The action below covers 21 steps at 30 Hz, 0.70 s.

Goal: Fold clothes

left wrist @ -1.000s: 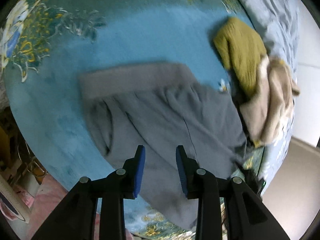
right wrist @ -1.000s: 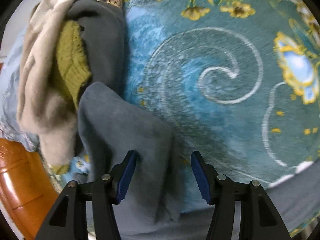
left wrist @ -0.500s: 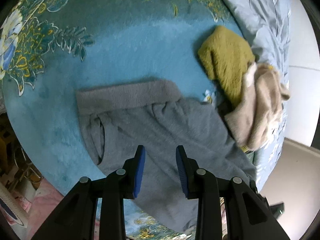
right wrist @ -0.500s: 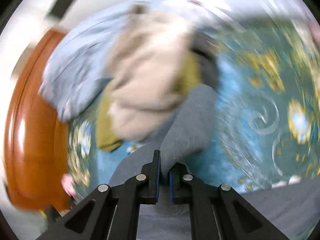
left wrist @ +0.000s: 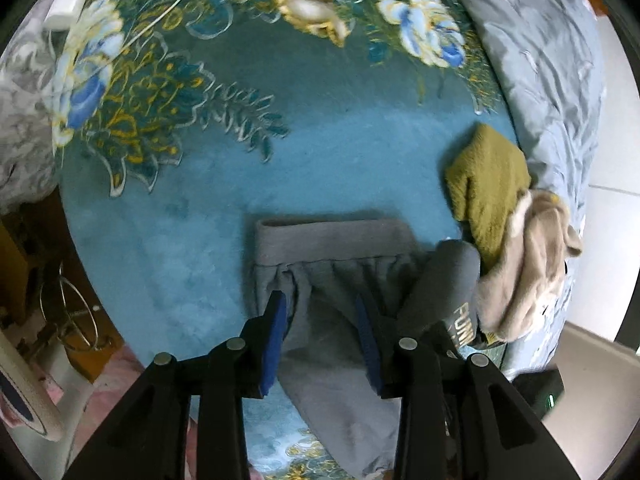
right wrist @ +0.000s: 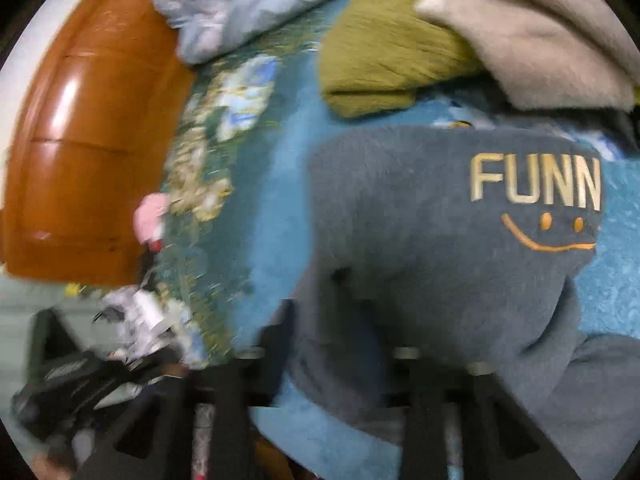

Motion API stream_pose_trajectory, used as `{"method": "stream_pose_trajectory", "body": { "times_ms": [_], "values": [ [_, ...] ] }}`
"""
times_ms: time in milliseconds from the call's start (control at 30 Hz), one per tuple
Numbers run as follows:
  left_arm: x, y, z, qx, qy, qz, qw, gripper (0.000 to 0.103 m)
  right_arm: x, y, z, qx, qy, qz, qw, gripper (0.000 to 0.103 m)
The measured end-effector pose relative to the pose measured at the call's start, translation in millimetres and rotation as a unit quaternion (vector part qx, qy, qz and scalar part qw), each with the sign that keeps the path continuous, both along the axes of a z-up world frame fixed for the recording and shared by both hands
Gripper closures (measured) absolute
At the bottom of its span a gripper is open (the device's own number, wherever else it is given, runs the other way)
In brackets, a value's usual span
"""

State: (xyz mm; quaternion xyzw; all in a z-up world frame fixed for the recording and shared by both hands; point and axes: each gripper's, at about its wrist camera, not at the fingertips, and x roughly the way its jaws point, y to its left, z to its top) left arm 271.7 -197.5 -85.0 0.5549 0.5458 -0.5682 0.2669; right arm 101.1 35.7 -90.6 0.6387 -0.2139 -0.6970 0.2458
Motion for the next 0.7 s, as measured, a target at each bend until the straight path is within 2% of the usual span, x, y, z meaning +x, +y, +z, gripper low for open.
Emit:
{"method": "stream_pose_trajectory", "body": {
  "times_ms": [33, 200, 233, 300, 367, 467, 533, 567, 600, 667, 700],
  "values": [
    [0.7, 0.8, -3.7, 0.007, 0.0, 0.004, 1.0, 0.066, 5.2, 13.9, 5.5, -0.009, 0.011, -0.005, 1.0, 0.048],
    [-6.2, 6.6, -13.4, 0.026, 0.001, -0.01, 0.9996, 0.066, -1.0, 102.3, -1.8, 0.043, 0.013, -0.133, 0.99, 0.048],
    [-7.9, 7.6, -13.9, 0.027, 0.001, -0.014, 0.9995, 0.066, -3.0, 119.8, -6.4, 0.053, 0.005, -0.161, 0.986, 0.047],
    [-9.9, 8.1, -13.6, 0.028, 0.0, -0.02, 0.9994, 0.066, -11.1, 148.2, -33.2, 0.043, -0.053, -0.222, 0.973, 0.046],
    [-10.5, 6.7, -11.7, 0.027, 0.0, -0.022, 0.9994, 0.066, -19.6, 155.5, -43.1, 0.017, -0.066, -0.235, 0.97, 0.046],
    [-10.4, 1.7, -6.8, 0.018, -0.002, -0.022, 0.9996, 0.066, -36.4, 133.4, -48.9, 0.012, -0.063, -0.205, 0.977, 0.047],
    [-9.8, -2.7, -2.2, 0.013, -0.002, -0.021, 0.9997, 0.066, -44.6, 121.5, -55.7, 0.009, -0.072, -0.194, 0.978, 0.063],
    [-9.5, -4.9, 0.6, 0.011, -0.001, -0.02, 0.9997, 0.066, -44.4, 123.5, -59.7, 0.004, -0.084, -0.207, 0.975, 0.087],
    [-9.6, -6.3, 3.2, 0.008, 0.002, -0.018, 0.9998, 0.066, -41.5, 129.8, -62.5, -0.008, -0.095, -0.227, 0.969, 0.093],
    [-11.2, -6.7, 5.9, 0.006, 0.005, -0.018, 0.9998, 0.066, -30.7, 144.7, -59.8, -0.045, -0.097, -0.263, 0.959, 0.095],
    [-12.4, -5.9, 6.2, 0.007, 0.006, -0.02, 0.9998, 0.066, -25.8, 151.4, -54.6, -0.051, -0.09, -0.268, 0.958, 0.096]
  ]
}}
